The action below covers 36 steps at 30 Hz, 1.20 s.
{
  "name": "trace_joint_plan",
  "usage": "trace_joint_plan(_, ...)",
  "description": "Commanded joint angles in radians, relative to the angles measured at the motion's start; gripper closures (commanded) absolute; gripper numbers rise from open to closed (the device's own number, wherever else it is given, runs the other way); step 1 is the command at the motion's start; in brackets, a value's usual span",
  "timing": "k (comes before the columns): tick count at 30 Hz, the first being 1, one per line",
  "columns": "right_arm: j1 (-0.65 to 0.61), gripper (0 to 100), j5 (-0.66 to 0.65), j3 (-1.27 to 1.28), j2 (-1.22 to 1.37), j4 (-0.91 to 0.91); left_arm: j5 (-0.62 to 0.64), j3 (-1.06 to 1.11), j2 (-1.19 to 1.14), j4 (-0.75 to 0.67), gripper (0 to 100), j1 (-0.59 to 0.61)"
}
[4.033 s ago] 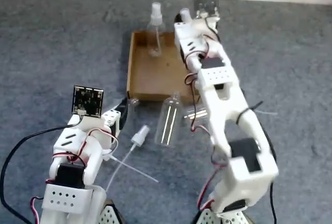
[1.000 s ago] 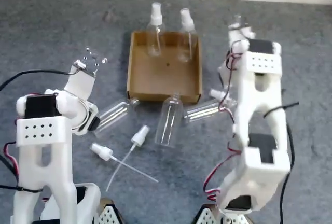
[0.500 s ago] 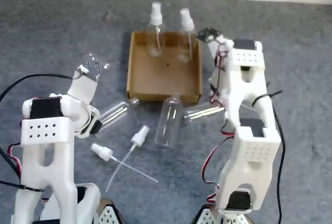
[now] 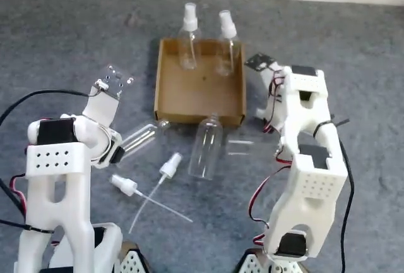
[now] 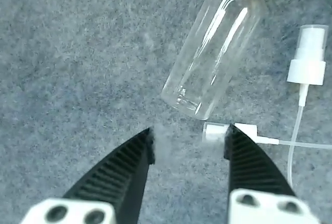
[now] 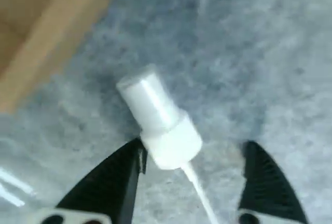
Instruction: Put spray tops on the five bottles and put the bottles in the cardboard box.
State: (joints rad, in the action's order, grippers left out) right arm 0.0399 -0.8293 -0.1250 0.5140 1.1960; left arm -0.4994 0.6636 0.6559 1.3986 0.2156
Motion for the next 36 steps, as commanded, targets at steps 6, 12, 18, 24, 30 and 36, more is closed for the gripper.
trace_joint_plan(6, 0.016, 89.0, -0.008, -0.005, -0.021, -0.038, 0.008, -0.002, -0.005, -0.009, 81, 0.015)
trace_joint_plan(12, 0.013, 86.3, -0.011, -0.005, -0.021, -0.027, 0.008, -0.001, -0.005, -0.009, 81, 0.015)
trace_joint_plan(18, -0.015, 74.2, -0.014, -0.085, -0.056, 0.133, 0.008, -0.001, -0.005, -0.009, 81, 0.013)
trace_joint_plan(24, -0.056, 74.1, -0.017, -0.124, -0.085, 0.136, 0.008, -0.001, -0.005, -0.014, 81, 0.013)
trace_joint_plan(30, -0.061, 74.1, -0.018, -0.119, -0.079, 0.047, 0.005, 0.001, -0.005, -0.014, 81, 0.013)
trace_joint_plan(36, -0.053, 77.7, -0.017, -0.122, 0.001, 0.019, 0.005, 0.001, -0.005, -0.015, 81, 0.013)
